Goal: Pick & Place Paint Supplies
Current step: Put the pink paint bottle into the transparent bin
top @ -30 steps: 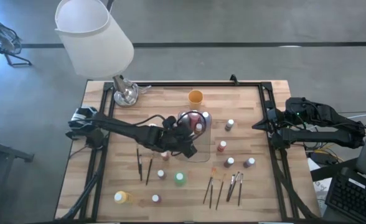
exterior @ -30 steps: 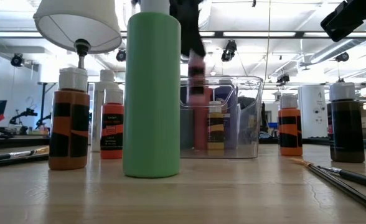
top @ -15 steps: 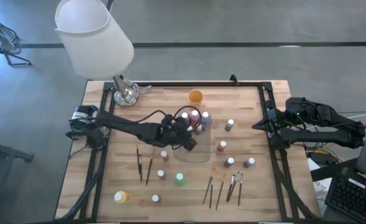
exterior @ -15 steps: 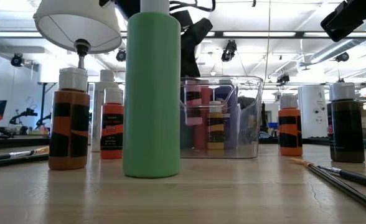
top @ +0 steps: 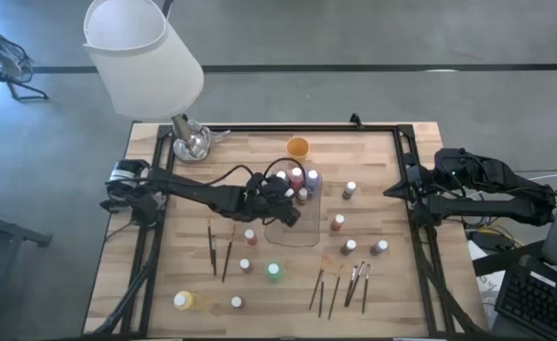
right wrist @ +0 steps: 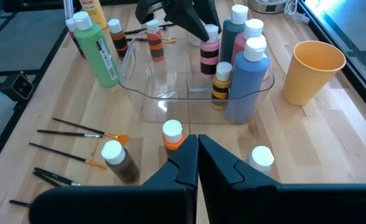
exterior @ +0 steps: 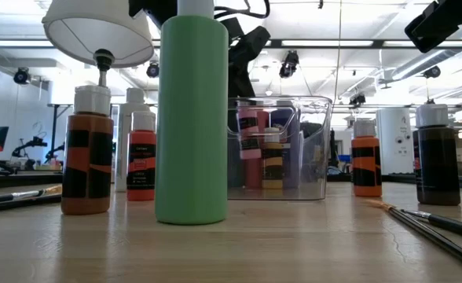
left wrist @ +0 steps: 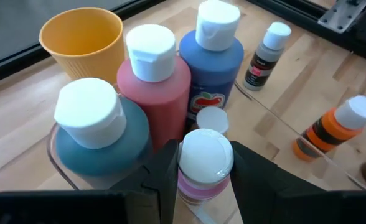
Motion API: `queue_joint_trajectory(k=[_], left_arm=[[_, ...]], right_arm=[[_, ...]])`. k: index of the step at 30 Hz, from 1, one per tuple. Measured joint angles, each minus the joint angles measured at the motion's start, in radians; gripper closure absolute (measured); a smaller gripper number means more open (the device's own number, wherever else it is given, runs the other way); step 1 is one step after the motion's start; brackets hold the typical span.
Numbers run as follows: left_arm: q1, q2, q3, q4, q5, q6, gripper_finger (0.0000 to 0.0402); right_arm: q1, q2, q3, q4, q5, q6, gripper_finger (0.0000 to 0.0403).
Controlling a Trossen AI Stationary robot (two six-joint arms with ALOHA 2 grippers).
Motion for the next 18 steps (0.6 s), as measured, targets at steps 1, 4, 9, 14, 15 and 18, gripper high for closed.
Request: queue_joint_trajectory(k=[1,4,9,14,15,18], left_arm=[[0.001,0.002,0.000,0.001,0.000,-0.002,0.0274],[0.001,0.013,0.000,0.001,0.000,-0.006,0.0274],[0.002,0.047,0.000,0.030,-0.001,-0.008,0.0274],[0.006,0.076,0.000,0.046,-0.020,-0.018,0.0274],[0.007,0.083,0.000,0.045,-0.029,-0.019,0.0274],[0.008,0.099,0.000,0.045,-0.052,-0.021,0.0274]], right_arm=[[0.000,0.000,0.000,0.000,0.000,0.000,0.0394],[0.000,0.000,0.000,0.000,0.000,0.000,0.0394],[0.000,0.000,0.000,0.000,0.000,0.000,0.0394],[0.000,0.000,0.000,0.000,0.000,0.000,0.0394],[0.000,0.000,0.000,0.000,0.000,0.000,0.0394],[0.000,0.000,0.000,0.000,0.000,0.000,0.0394]])
